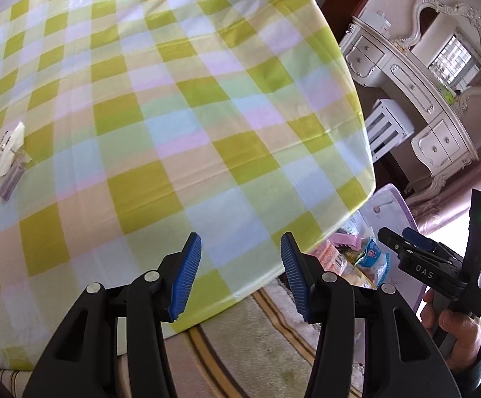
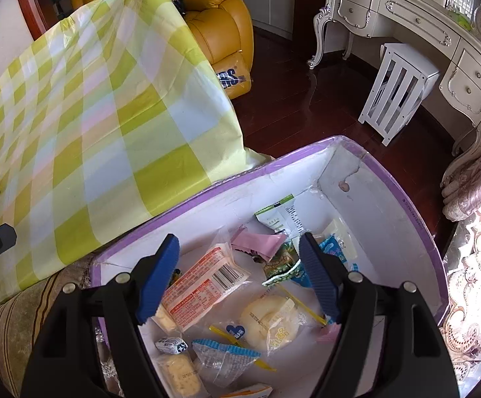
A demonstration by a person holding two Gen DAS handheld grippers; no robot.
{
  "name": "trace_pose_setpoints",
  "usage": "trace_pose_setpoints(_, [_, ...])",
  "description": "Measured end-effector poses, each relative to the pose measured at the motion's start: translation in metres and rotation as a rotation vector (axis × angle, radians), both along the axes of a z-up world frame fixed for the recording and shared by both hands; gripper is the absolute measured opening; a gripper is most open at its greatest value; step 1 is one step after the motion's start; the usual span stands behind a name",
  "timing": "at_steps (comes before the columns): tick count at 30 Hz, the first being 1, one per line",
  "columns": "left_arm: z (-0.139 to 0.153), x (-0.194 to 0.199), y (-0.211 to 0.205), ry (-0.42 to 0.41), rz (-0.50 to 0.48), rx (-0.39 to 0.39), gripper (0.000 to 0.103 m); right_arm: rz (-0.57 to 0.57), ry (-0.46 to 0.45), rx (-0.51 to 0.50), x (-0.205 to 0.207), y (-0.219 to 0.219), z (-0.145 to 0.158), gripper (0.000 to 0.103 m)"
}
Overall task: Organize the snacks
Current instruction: 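Move both open tools back over the last snacks on the table, then grasp the clear brown-bar packet with the left tool while the right tool grasps the white wrapped snack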
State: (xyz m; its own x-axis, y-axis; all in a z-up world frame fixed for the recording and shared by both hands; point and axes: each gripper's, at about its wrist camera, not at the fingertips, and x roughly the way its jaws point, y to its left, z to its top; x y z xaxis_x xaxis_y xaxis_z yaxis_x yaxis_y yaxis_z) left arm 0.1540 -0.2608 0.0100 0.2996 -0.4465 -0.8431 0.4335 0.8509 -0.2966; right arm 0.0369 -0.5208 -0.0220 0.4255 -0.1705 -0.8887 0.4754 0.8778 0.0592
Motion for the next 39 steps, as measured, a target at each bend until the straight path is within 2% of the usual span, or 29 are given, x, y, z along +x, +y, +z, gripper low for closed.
trace_pose_setpoints(8, [0.004, 0.032, 0.095, -0.022, 0.221, -0.019, 0.049, 0.064, -0.025, -0.006, 0.027, 0.029, 0.015, 0.075])
trace_pose_setpoints(16, [-0.002, 0.062, 0.164, -0.045, 0.326, -0.006, 0.049, 0.170, -0.055, 0.005, 0.062, 0.075, 0.030, 0.076])
trace_pose_setpoints(25, [-0.014, 0.094, 0.189, -0.110, 0.255, 0.066, 0.048, 0.314, -0.082, 0.036, 0.106, 0.140, 0.040, 0.077])
trace_pose_setpoints(32, [-0.026, 0.108, 0.181, -0.150, 0.143, 0.108, 0.048, 0.410, -0.098, 0.049, 0.142, 0.187, 0.048, 0.079])
trace_pose_setpoints(36, [-0.033, 0.112, 0.177, -0.144, 0.106, 0.118, 0.032, 0.467, -0.109, 0.049, 0.162, 0.215, 0.052, 0.082])
trace_pose_setpoints(39, [-0.036, 0.110, 0.175, -0.150, 0.076, 0.108, 0.028, 0.514, -0.125, 0.047, 0.175, 0.237, 0.055, 0.083])
